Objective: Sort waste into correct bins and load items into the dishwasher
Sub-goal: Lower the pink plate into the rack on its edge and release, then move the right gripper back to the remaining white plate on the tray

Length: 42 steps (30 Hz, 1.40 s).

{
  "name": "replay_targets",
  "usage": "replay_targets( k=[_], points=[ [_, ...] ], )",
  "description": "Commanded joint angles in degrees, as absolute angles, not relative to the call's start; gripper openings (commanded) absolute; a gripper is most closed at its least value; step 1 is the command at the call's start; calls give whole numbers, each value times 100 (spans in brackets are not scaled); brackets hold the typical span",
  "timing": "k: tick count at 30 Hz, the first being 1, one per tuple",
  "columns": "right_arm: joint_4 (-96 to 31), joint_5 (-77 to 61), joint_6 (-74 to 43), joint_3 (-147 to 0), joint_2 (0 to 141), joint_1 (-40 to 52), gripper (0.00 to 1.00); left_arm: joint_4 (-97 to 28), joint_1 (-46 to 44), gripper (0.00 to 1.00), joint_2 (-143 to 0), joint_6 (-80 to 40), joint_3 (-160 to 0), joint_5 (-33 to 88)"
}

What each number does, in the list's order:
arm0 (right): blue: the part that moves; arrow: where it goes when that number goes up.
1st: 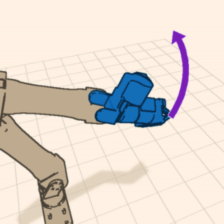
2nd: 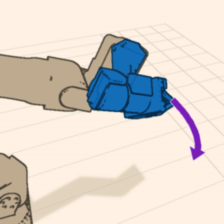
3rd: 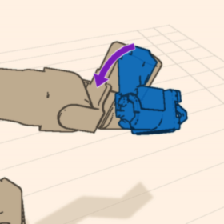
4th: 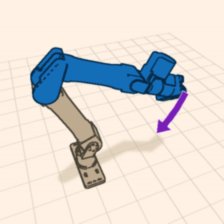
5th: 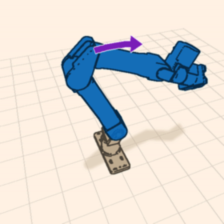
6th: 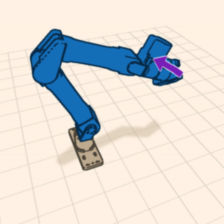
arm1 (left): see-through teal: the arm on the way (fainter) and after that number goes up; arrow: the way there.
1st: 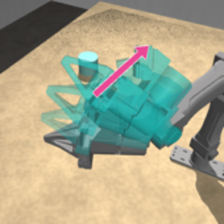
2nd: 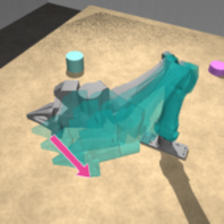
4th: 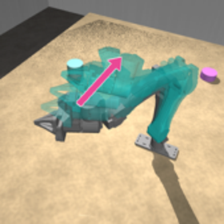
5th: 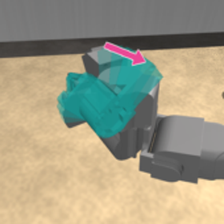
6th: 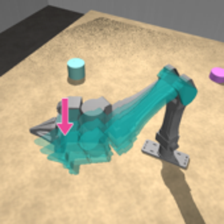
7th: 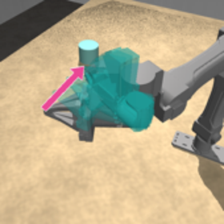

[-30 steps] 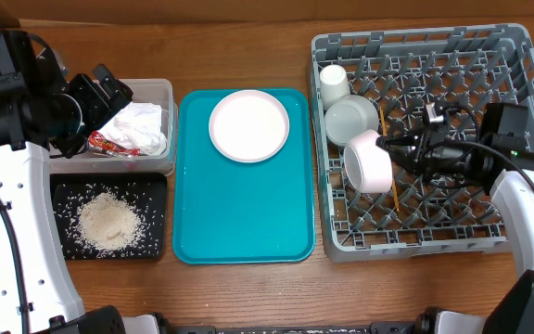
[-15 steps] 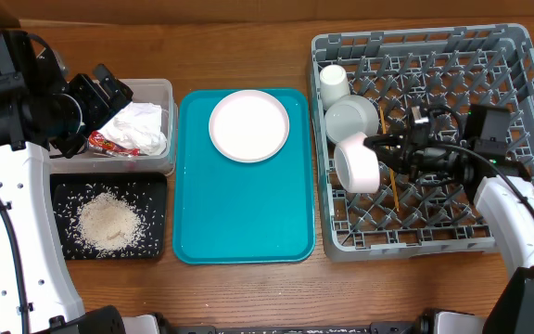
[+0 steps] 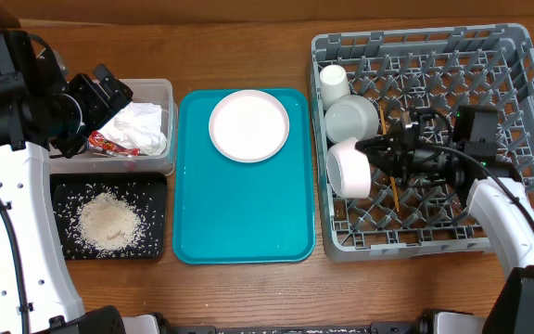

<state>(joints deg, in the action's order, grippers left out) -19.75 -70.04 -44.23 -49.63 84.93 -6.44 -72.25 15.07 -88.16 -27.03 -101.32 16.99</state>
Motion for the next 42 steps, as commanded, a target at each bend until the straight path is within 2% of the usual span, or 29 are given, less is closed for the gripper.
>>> replay_targets(
  k=[1,19,28,32,37,42],
  points=[
    [-1981,-6855,-4147,-4869,8497,-711,4,-7216,1496,100,-8726,-2700,-10254,1741],
    [-1979,-6510,-3402,-4871,8497,-1507,31,-7216,1496,100,-8726,-2700,-10254,1741],
    [-1872,-6372,-3404,-5349,8486,-1448,30,-7216,1496,100,-8726,-2700,-10254,1741],
    [-2401,-5721,-3212,-6250,8486,-1004,31,-7216,1496,100,-8726,-2700,-10254,1741],
    [-3800,-3301,-2161,-7754,8488,287,32,-7218,1496,100,-8726,-2700,-10254,1741],
    [-3656,-709,-1315,-8213,8490,2102,48,-7216,1496,100,-8726,-2700,-10254,1741]
  ],
)
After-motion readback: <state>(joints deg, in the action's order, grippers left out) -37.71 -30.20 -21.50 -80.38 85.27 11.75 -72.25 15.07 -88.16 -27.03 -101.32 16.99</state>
